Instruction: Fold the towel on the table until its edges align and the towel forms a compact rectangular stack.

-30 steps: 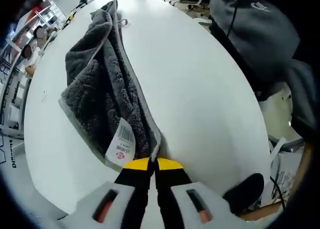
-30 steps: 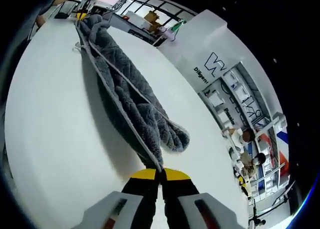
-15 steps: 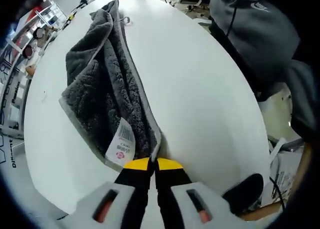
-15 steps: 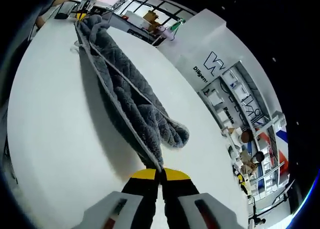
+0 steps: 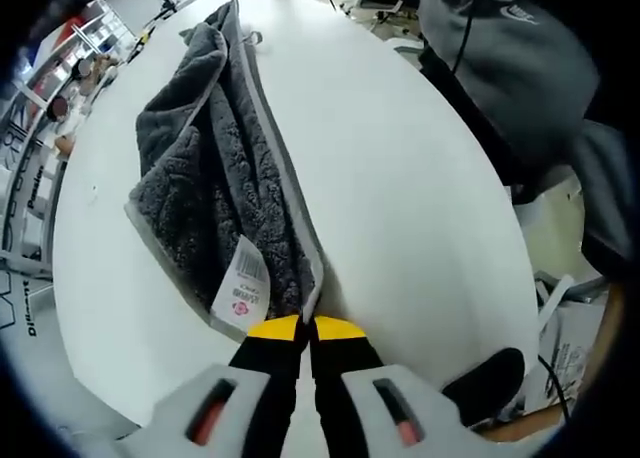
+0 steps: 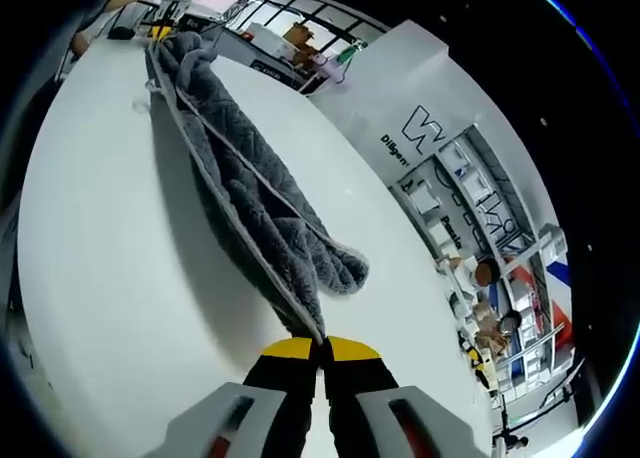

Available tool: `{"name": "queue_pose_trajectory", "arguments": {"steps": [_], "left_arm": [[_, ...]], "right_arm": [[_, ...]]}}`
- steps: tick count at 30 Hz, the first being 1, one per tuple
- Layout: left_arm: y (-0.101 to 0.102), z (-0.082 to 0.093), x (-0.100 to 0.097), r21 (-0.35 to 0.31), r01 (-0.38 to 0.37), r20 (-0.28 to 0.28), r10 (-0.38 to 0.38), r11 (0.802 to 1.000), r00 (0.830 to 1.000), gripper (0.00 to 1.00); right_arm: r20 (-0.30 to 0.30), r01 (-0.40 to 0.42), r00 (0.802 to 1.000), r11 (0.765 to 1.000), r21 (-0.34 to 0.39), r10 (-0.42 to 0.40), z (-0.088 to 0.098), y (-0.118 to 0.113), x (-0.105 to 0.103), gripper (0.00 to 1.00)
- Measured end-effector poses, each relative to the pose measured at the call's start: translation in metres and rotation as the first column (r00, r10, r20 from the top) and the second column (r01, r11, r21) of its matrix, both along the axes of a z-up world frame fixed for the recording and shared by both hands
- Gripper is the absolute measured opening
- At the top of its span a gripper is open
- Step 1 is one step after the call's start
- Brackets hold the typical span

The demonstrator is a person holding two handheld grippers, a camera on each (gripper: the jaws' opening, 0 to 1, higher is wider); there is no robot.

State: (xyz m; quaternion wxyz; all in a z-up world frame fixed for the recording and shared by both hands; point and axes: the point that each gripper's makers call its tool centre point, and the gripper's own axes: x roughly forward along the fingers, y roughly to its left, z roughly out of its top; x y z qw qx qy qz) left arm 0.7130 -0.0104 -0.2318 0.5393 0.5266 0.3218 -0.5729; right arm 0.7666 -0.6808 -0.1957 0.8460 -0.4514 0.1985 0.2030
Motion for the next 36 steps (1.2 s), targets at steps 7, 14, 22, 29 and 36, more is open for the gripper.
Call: {"name": "queue_pose_trajectory", "arguments": {"steps": [7,14,22,29,36], "left_arm": [[0.000,0.007,0.001,-0.012,-0.004,0.026,0.004,1.000,1.000,0.05],[0.001,0.015,0.003,-0.025,-0.014,0.058,0.016,1.000,0.998,0.05],[0.004,0.021,0.004,-0.045,-0.028,0.095,0.032,0.999,0.995,0.05],[0.005,0.018,0.002,-0.043,-0.032,0.090,0.036,0.999,0.995,0.05],[0.002,0.013,-0.003,-0.033,-0.022,0.074,0.024,0.999,0.997,0.05]], "right_arm": [[0.024,0.004,1.000,1.000,-0.004,-0.004,0.010,0.000,-0.001,0.03],[0.046,0.007,0.999,1.000,-0.002,-0.007,0.018,-0.002,0.001,0.03],[0.068,0.010,0.998,1.000,0.002,-0.010,0.024,-0.001,0.004,0.03],[0.066,0.012,0.998,1.000,0.000,-0.012,0.024,-0.001,0.003,0.03],[0.046,0.013,0.999,1.000,0.004,-0.013,0.016,-0.001,0.000,0.03]]}}
